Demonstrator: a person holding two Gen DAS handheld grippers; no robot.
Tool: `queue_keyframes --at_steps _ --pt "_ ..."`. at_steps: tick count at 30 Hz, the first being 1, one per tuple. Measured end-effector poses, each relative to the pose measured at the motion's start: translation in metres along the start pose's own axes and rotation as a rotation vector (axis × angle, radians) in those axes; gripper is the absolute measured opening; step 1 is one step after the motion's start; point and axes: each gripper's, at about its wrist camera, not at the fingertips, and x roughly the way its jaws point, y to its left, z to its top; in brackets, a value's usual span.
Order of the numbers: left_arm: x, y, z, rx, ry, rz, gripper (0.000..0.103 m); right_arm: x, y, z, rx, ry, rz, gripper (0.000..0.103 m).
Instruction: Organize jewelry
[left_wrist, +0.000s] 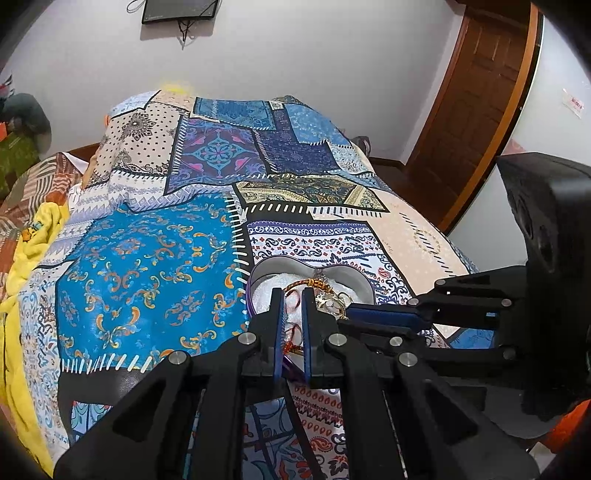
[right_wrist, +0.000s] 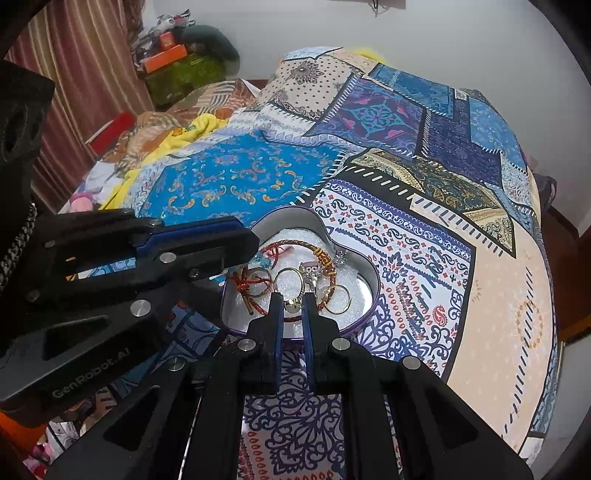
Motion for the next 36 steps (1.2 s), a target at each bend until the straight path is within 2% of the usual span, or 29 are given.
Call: queue_keyframes --at_steps 8,18,23,29,31,33,36 --pt "-0.023 -0.002 0.003 -0.005 -0.030 0.023 0.006 -0.016 0.006 -0.001 -0.017 -0.016 -0.036 0.014" --pt "-0.093 -0.023 0.009 0.022 -0.138 0.053 0.009 -0.082 0.015 -0.001 0.012 -0.143 -0.072 0.014" --pt "-0.140 -0.040 0.011 0.039 -0.231 0.069 0.013 -0.138 0.024 -0.005 0.037 -0.271 -0.101 0.014" --pt "-0.212 -0.071 0.005 0.081 -0.403 0.103 0.015 -0.215 0.045 -0.020 0.063 -0.485 -0.133 0.015" --pt "-0.236 -0.081 0.000 0.093 -0.466 0.117 0.021 -0.239 0.055 -0.029 0.065 -0.563 -0.150 0.015" --pt "-0.259 -0.093 -0.008 0.111 -0.542 0.139 0.034 -0.261 0.065 -0.039 0.068 -0.643 -0.174 0.014" --pt "-0.285 -0.107 -0.021 0.131 -0.631 0.170 0.042 -0.282 0.077 -0.051 0.074 -0.731 -0.205 0.014"
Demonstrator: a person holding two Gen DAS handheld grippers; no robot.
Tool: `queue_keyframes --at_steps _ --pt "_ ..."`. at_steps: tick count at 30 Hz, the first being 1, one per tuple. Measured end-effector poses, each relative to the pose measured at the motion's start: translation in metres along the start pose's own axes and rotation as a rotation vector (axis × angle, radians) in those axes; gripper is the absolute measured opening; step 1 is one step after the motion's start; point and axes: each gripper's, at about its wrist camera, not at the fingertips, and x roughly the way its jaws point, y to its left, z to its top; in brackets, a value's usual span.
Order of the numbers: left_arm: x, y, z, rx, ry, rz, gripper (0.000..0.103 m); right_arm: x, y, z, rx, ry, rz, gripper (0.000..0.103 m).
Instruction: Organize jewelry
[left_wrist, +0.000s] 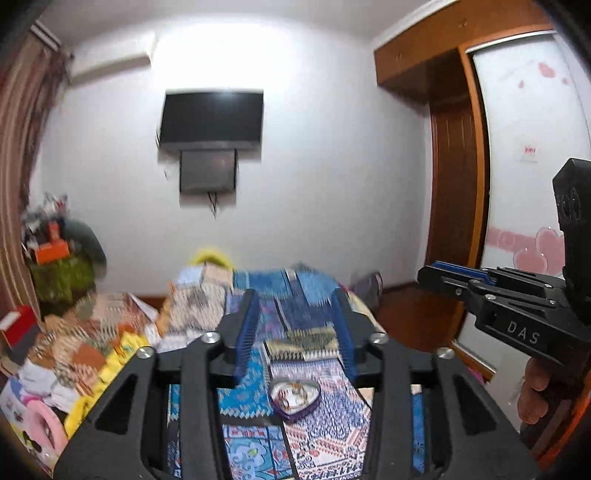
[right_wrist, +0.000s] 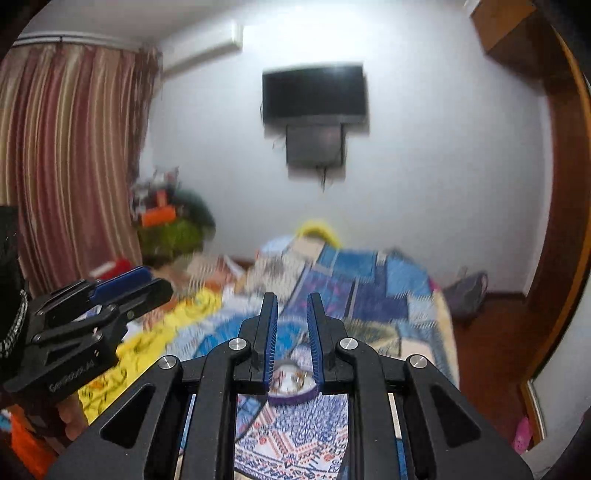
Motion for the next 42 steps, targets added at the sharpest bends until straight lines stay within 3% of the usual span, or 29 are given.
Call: queue_keyframes --at_steps 3,5,6,7,8,12,14,42 --pt "-0.019 -0.007 0.002 0.017 -0.054 0.052 0.054 -0.015 0.005 0.001 0.001 -0.050 -0.027 0.015" --pt "-0.027 -0.009 0.000 0.019 -0.077 0.070 0.073 -0.019 0.007 -0.001 0.004 -0.069 -0.043 0.028" --pt "-0.029 -0.009 0.000 0.014 -0.081 0.068 0.085 -0.021 0.009 -0.003 0.004 -0.079 -0.051 0.049" --pt "-0.031 -0.009 -0.001 0.005 -0.087 0.073 0.090 -0.023 0.010 -0.005 0.006 -0.101 -0.067 0.072" --pt "-0.032 -0.008 -0.003 0.000 -0.092 0.082 0.098 -0.024 0.011 -0.006 0.010 -0.125 -0.086 0.085" --pt "-0.032 -0.008 -0.006 -0.001 -0.100 0.124 0.102 -0.031 0.019 -0.008 -0.014 -0.177 -0.156 0.092" --pt "-0.032 -0.006 -0.007 -0.007 -0.098 0.122 0.102 -0.032 0.020 -0.009 -0.013 -0.203 -0.199 0.101" --pt "-0.038 -0.002 -0.017 -0.040 -0.064 0.163 0.102 -0.045 0.015 -0.017 0.007 -0.147 -0.178 0.103"
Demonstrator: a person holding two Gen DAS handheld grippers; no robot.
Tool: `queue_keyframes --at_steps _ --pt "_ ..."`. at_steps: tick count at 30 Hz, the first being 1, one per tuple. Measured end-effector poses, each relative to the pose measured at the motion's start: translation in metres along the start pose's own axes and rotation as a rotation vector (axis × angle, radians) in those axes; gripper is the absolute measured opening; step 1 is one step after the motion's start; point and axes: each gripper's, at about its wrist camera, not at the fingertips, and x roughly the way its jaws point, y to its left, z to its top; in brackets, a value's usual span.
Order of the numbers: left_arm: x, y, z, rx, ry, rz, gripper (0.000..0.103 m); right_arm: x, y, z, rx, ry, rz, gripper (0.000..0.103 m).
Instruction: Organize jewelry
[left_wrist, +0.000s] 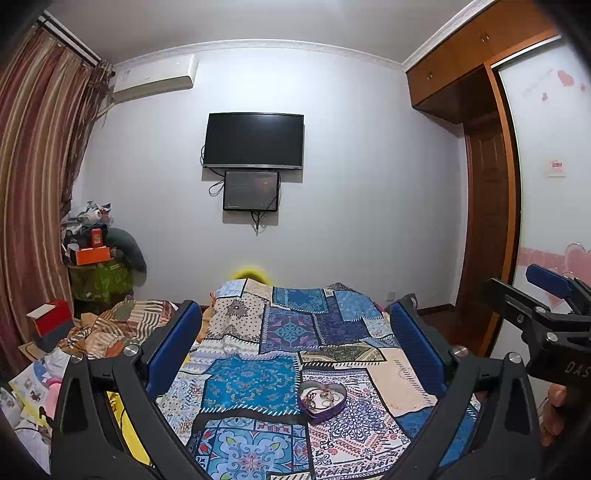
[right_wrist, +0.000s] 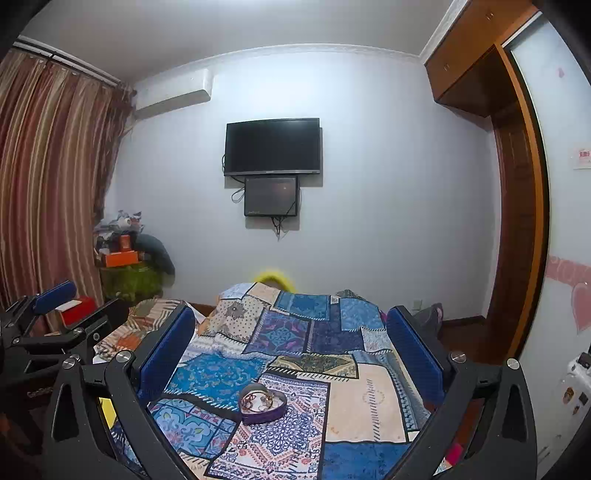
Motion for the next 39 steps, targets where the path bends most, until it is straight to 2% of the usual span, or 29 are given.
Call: queue_keyframes --at_steps 39 --pt "0.0091 0.0043 -0.0061 -0.007 0.051 -0.004 0.102 0.0028 -0.0056 -0.0044 0.023 0.058 0.012 0.103"
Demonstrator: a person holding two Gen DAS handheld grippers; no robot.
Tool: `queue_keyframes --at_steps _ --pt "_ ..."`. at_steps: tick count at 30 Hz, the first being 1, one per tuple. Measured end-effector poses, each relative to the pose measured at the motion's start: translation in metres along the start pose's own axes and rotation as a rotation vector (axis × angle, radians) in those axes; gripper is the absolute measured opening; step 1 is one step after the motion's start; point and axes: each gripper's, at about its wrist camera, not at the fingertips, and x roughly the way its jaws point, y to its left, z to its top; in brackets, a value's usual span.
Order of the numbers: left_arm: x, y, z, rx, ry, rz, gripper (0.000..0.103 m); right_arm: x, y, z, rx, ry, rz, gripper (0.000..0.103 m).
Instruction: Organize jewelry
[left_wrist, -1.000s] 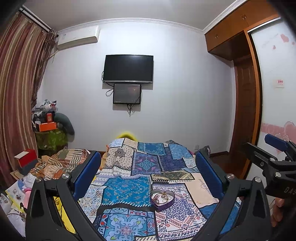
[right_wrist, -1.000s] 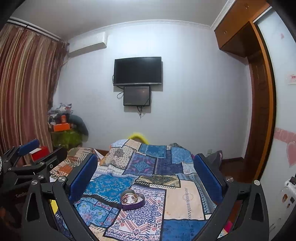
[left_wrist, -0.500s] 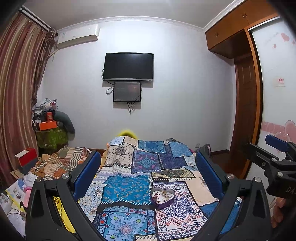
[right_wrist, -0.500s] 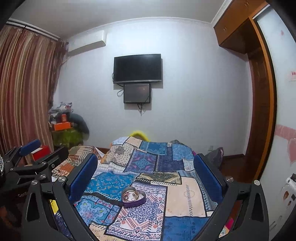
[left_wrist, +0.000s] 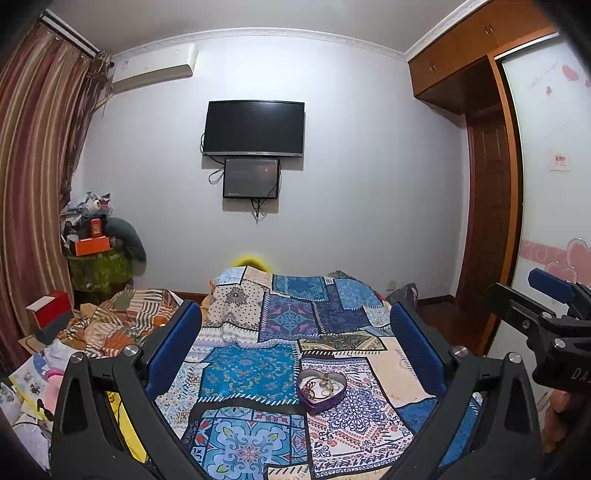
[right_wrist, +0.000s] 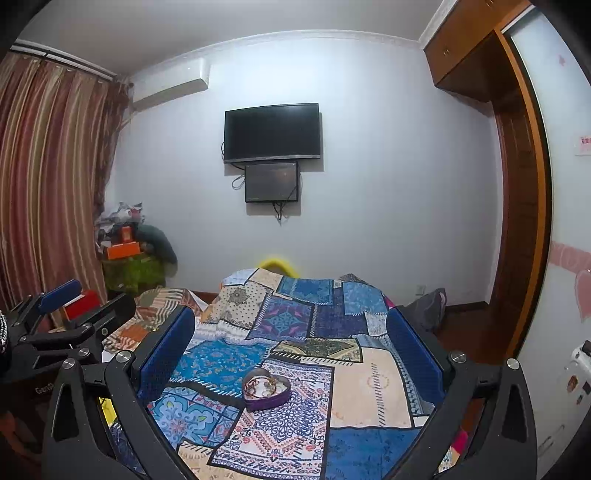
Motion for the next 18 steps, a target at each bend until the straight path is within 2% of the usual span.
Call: queue_keyframes --at_steps 18 --pt "0.0084 0.0010 -0.0056 0.000 0.027 -0.025 0.102 0.0014 -0.0015 -0.0026 0.011 0.004 -0.013 0.103"
